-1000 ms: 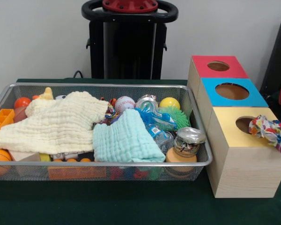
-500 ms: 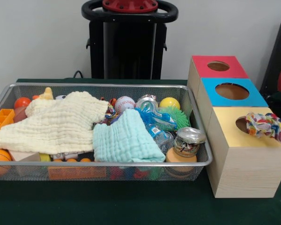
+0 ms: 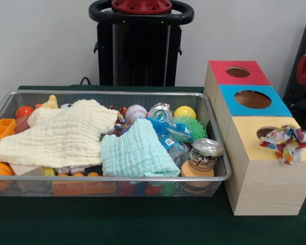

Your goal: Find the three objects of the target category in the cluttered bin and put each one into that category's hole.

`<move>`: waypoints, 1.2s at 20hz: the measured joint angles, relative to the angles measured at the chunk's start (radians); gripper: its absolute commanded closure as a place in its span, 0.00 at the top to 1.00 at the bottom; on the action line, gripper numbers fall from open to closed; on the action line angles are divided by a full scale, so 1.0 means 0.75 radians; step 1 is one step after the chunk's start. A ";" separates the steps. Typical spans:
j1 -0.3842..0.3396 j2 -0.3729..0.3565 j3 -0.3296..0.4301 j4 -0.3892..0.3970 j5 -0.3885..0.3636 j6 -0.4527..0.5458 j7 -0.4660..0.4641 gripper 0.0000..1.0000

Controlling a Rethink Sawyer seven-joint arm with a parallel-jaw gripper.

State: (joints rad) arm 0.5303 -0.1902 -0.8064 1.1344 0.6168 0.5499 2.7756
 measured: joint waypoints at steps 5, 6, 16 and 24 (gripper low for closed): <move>-0.021 -0.023 0.041 0.026 -0.054 0.000 0.000 0.00; -0.023 -0.025 0.049 0.029 -0.062 0.000 0.000 0.00; -0.031 -0.077 0.132 0.091 -0.156 -0.010 0.000 0.00; -0.042 -0.124 0.175 0.140 -0.208 -0.015 0.000 0.00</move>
State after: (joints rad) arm 0.4989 -0.2833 -0.6750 1.2395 0.4609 0.5386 2.7756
